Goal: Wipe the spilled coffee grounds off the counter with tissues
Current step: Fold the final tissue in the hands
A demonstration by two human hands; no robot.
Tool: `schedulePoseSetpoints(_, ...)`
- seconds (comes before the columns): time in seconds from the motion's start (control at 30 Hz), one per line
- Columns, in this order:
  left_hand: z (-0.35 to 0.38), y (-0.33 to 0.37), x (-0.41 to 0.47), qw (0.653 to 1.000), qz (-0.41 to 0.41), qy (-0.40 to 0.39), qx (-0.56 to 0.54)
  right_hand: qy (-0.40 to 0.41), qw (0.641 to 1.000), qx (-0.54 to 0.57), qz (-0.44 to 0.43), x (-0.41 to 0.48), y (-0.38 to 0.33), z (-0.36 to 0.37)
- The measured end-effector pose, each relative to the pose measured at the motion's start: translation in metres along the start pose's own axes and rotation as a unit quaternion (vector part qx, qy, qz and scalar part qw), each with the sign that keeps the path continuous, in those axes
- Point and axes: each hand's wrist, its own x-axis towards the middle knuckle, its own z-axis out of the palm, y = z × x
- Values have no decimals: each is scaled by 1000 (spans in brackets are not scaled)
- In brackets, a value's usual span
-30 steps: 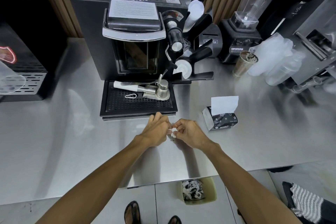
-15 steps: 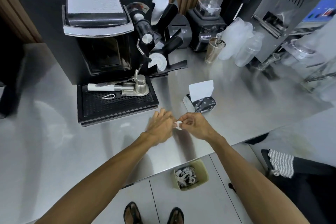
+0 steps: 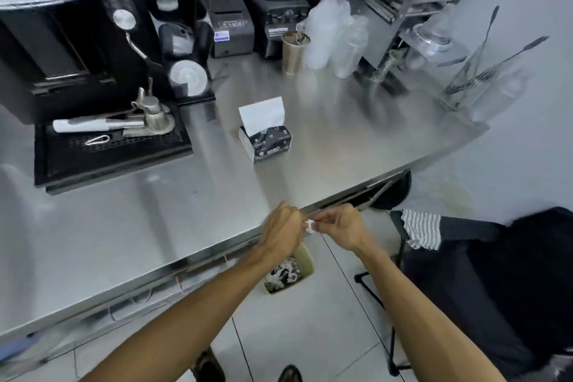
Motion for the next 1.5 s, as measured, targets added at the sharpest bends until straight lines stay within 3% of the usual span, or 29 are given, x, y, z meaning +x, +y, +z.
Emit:
schedulePoseSetpoints(0.23, 74, 33, -12, 994, -92, -29, -47, 55, 998, -38, 5, -24, 61, 12)
schedulePoseSetpoints(0.33, 124, 9, -10, 981, -129, -65, -126, 57, 995, -76, 8, -13, 100, 39)
schedulePoseSetpoints(0.47, 202, -48, 3, 981, -125, -69, -130, 38, 990, -136, -12, 30, 179, 107)
schedulePoseSetpoints(0.63, 330, -136, 13, 985, -126, -99, -70, 39, 976, -211, -34, 90, 303, 216)
schedulePoseSetpoints(0.8, 428, -196, 13, 980, -81, -178, 43, 16, 964, -259, 54, 130, 403, 299)
schedulePoseSetpoints(0.9, 451, -210, 13, 978, -81, -180, 60, 21, 960, -270, 71, 139, 427, 314)
schedulePoseSetpoints(1.1, 406, -184, 10, 992, -62, -101, 33, 79, 965, -240, 72, 106, 380, 272)
schedulePoseSetpoints(1.33, 256, -79, -8, 997, -21, 69, 20, 192, 968, -161, -6, 40, 247, 179)
schedulePoseSetpoints(1.5, 146, -7, -10, 994, -17, 106, 27, 251, 961, -95, -70, -3, 153, 100)
